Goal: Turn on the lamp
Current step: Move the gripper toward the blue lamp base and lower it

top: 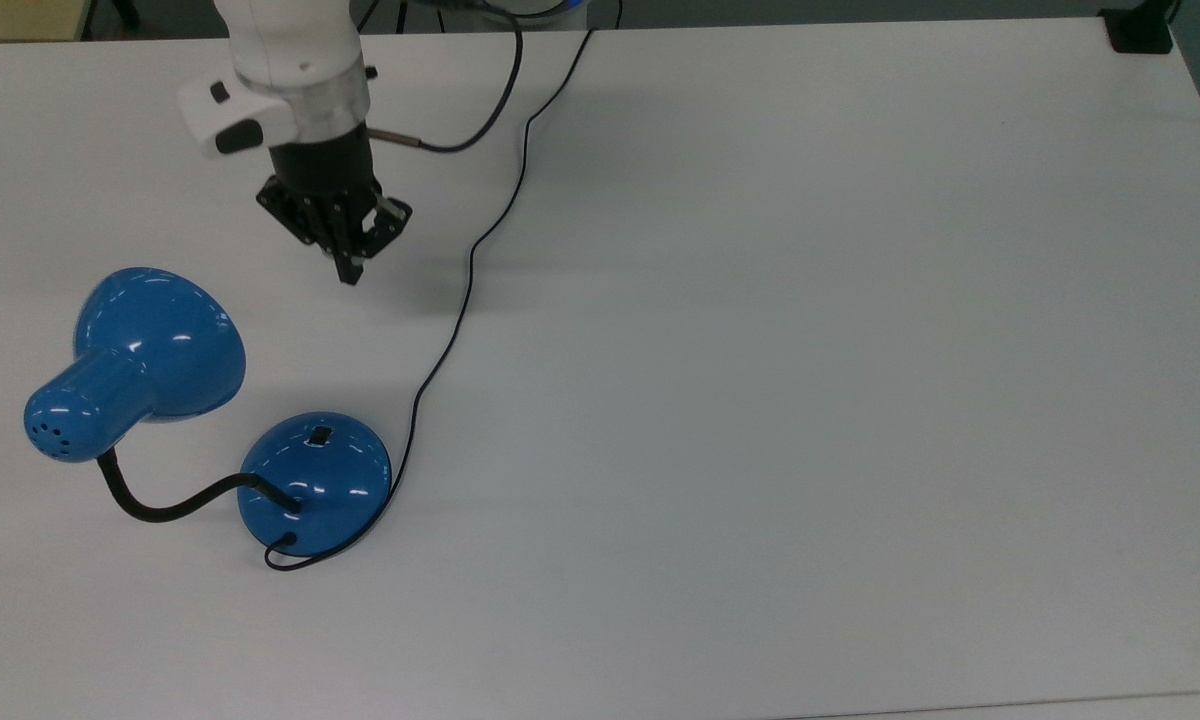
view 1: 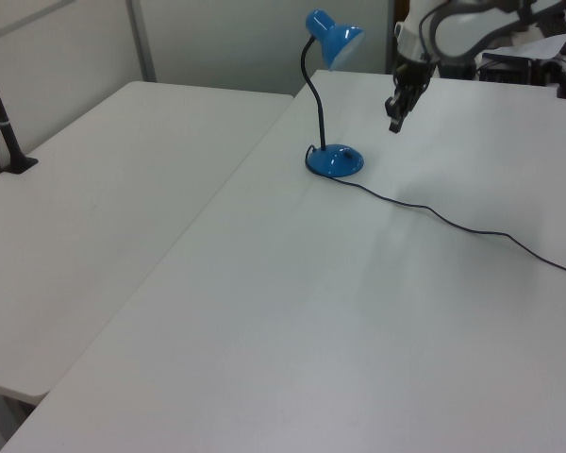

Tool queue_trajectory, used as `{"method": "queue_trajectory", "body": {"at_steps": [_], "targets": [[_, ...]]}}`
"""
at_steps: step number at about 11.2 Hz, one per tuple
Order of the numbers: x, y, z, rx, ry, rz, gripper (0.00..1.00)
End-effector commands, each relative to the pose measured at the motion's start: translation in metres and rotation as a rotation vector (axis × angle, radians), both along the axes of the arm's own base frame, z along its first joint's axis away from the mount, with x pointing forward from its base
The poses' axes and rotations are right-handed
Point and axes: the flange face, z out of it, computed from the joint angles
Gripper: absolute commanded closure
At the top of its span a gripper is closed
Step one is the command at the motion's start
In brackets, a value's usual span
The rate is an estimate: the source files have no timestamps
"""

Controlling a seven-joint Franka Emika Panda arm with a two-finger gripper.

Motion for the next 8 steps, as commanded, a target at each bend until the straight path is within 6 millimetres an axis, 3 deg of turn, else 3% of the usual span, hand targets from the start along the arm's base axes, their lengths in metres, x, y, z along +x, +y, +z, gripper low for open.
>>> {"method": "queue_trajectory", "body": {"at_steps": [1, 8], "targets": [[0.017, -0.003, -0.038, -0.028, -0.059, 0.010, 1.00], [0.042, -0.013, -0.066, -0.087, -0.205, 0.062, 1.00]]}}
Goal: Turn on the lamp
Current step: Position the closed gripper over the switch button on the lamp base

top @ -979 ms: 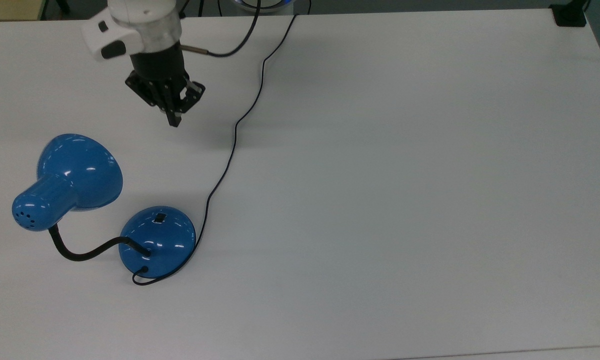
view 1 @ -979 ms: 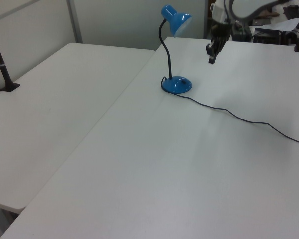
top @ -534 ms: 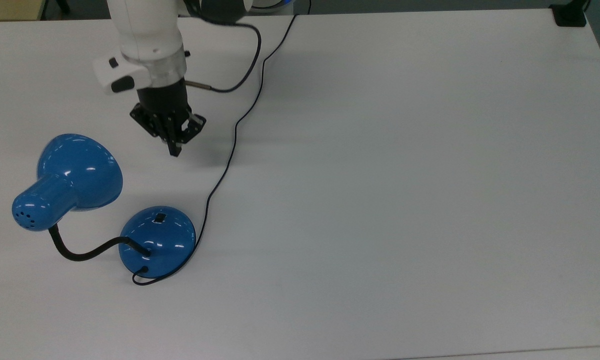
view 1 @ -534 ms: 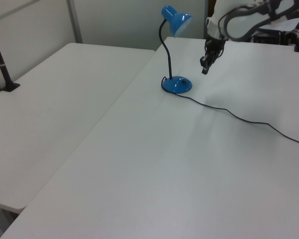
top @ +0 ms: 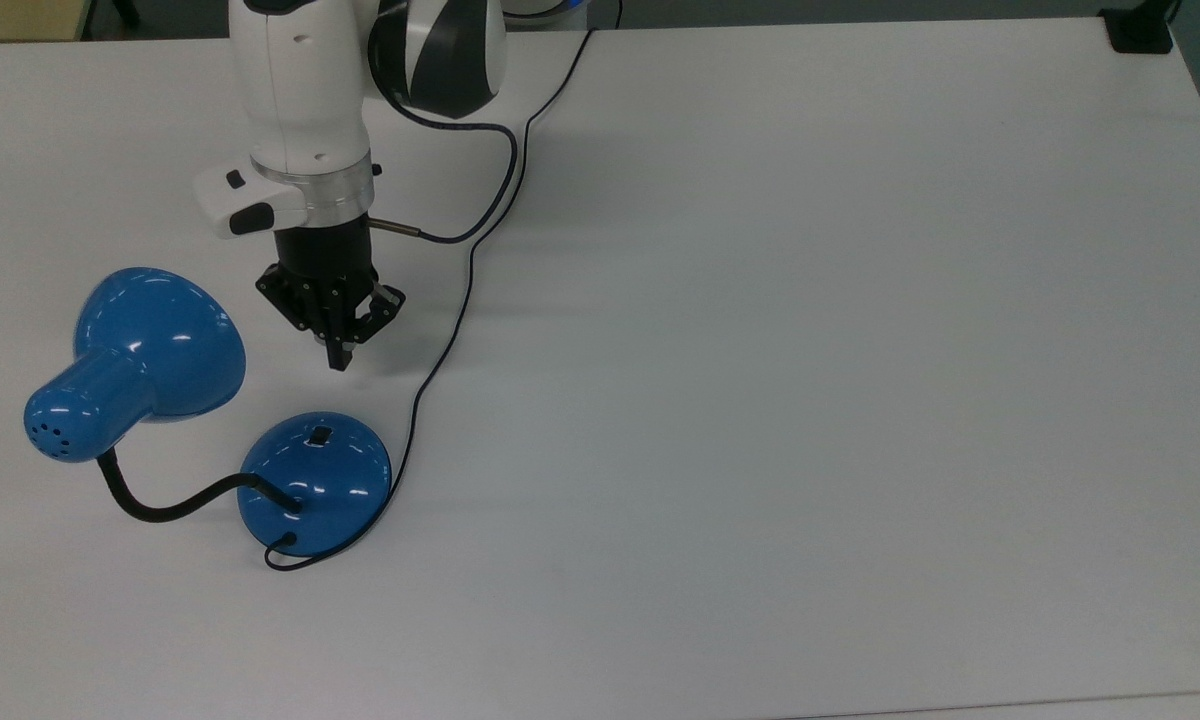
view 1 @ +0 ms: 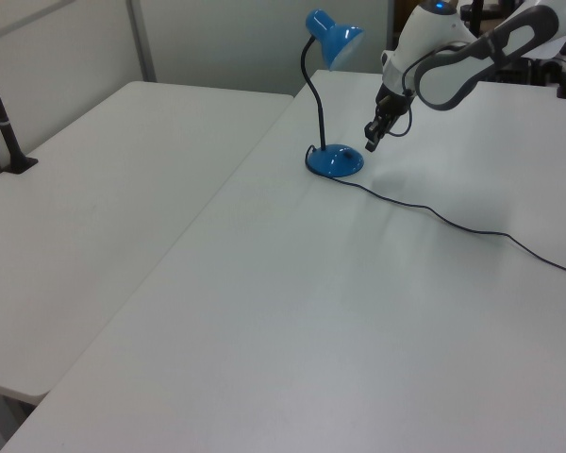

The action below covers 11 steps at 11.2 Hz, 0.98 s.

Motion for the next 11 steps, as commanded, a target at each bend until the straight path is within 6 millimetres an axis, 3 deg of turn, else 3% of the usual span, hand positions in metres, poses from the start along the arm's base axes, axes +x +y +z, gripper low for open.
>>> {"method": "queue_trajectory", "body": {"at_steps": [1, 11], "targets": [[0.016, -0.011, -0.007, -0.057, -0.064, 0.057, 1.00], [0.036, -0.018, -0.024, -0.102, -0.133, 0.116, 1.00]]}}
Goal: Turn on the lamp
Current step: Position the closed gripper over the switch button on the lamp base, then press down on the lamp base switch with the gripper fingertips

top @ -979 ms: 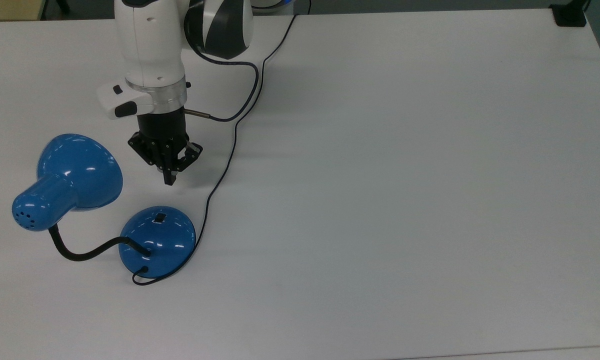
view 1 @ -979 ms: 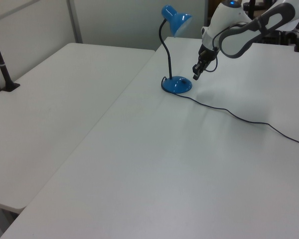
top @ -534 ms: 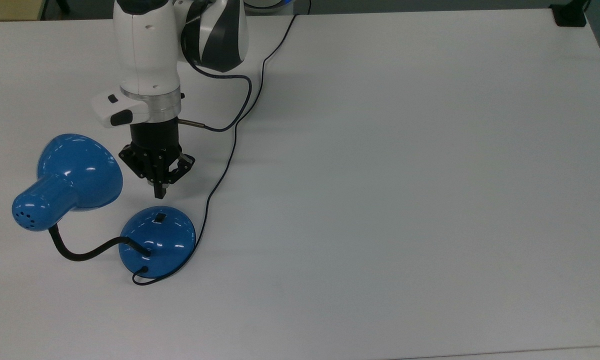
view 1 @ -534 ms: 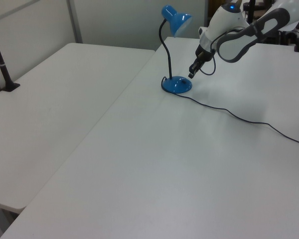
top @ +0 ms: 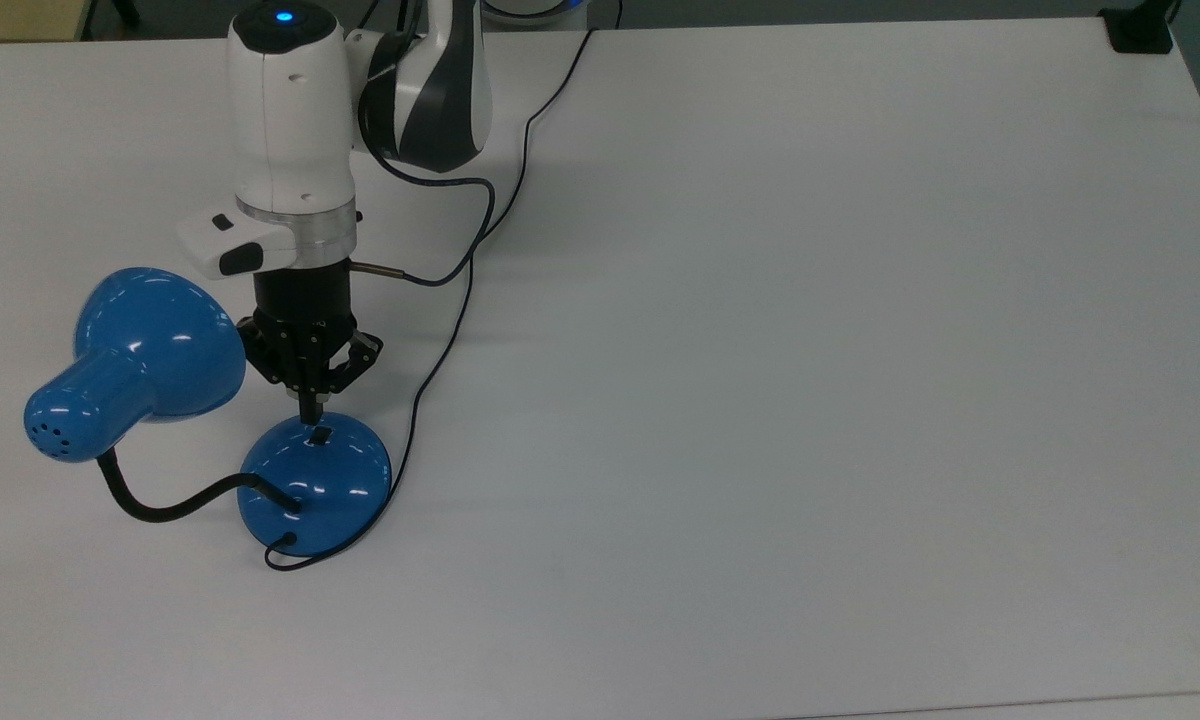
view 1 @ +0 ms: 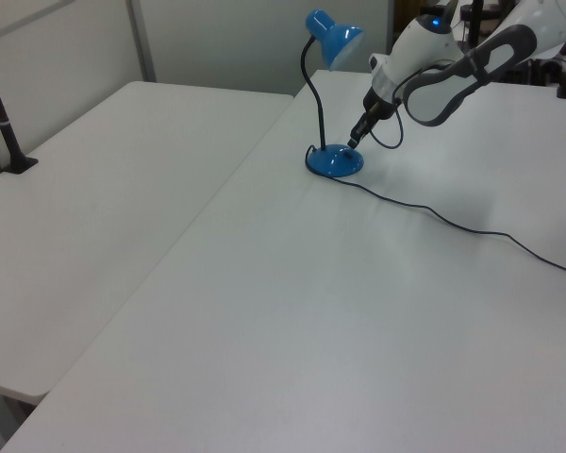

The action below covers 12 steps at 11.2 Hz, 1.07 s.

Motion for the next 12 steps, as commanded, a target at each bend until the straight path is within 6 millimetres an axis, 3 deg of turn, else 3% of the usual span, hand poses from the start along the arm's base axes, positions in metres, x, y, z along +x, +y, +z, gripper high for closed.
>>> {"method": "queue_trajectory", "body": {"at_steps": [1, 9, 10, 12], "targets": [[0.009, -0.004, -0.001, -0.024, -0.030, 0.021, 1.00], [0.012, -0.003, -0.026, -0.034, -0.022, 0.037, 1.00], [0.017, -0.004, -0.020, -0.043, -0.057, 0.040, 1.00], [0.018, -0.005, -0.027, -0.045, -0.065, 0.041, 1.00]]}}
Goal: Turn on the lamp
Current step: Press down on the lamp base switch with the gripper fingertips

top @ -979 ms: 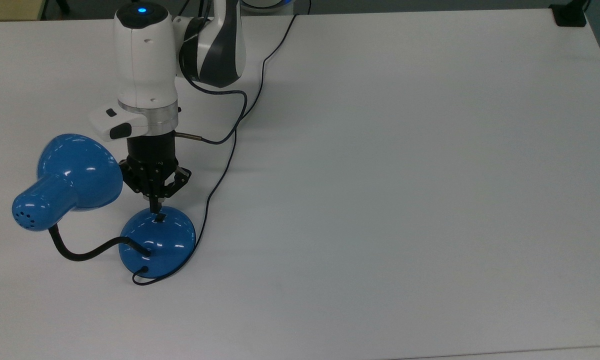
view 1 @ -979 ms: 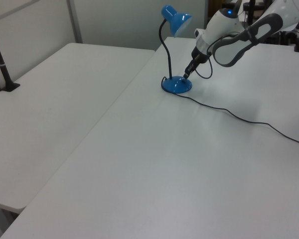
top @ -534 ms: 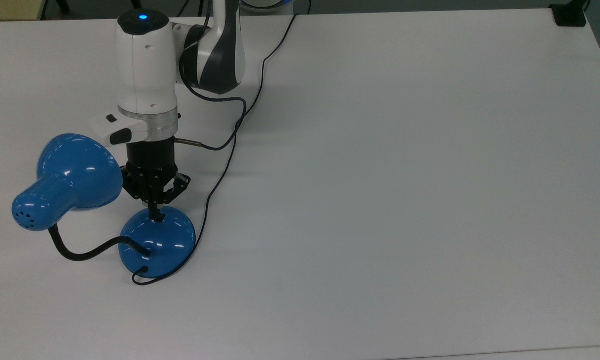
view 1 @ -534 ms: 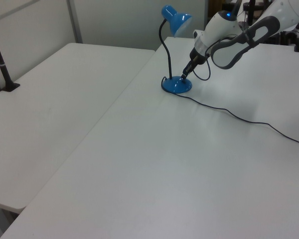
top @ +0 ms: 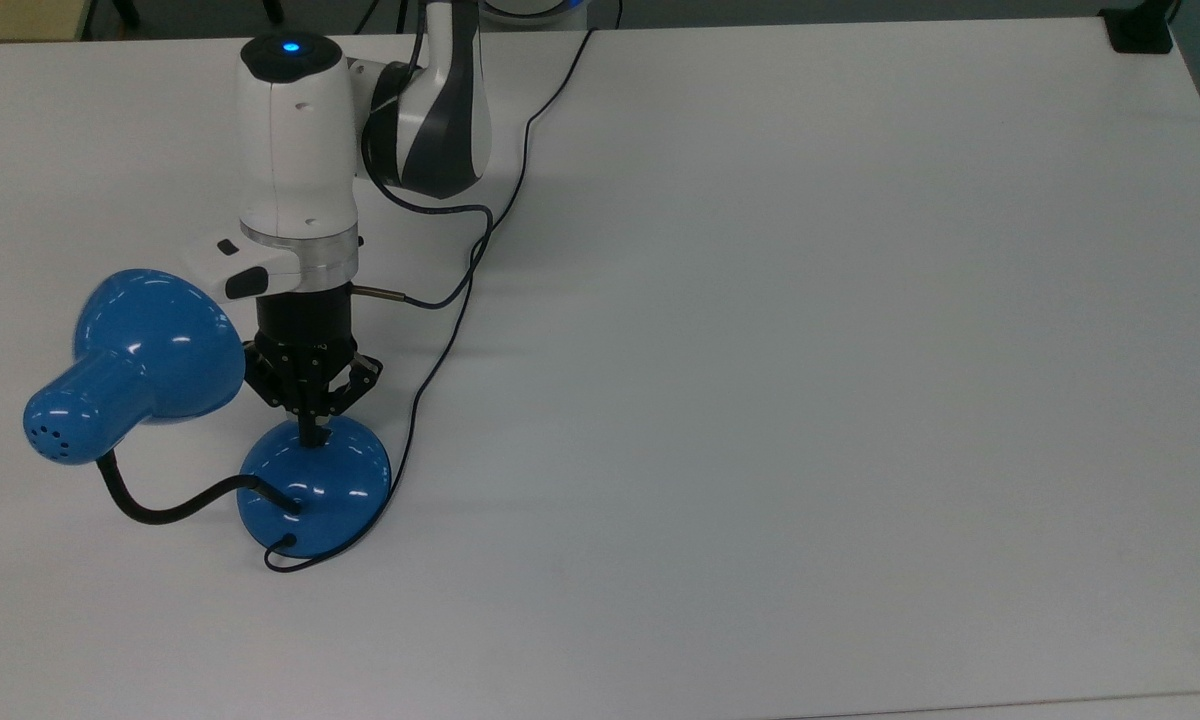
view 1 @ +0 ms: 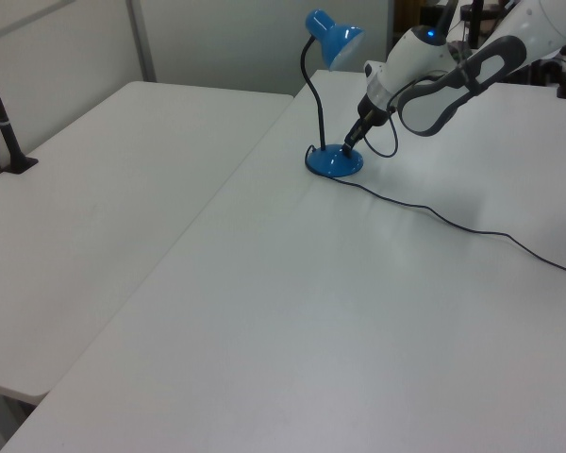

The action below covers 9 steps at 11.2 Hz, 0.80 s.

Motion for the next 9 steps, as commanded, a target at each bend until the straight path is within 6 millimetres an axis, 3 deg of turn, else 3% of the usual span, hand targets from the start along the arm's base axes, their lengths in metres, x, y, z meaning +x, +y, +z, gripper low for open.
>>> {"method": "queue_trajectory", "body": {"at_steps": [1, 3, 4, 5, 7, 9], "targets": [[0.006, -0.006, -0.009, -0.035, -0.028, 0.031, 1.00], [0.006, -0.008, -0.016, -0.044, -0.017, 0.043, 1.00], [0.005, -0.008, -0.011, -0.046, -0.022, 0.044, 1.00], [0.002, -0.005, 0.008, -0.040, -0.033, 0.039, 1.00], [-0.019, 0.013, 0.026, -0.021, -0.004, 0.042, 1.00], [-0.026, 0.049, 0.046, -0.004, 0.119, 0.076, 1.00]]}}
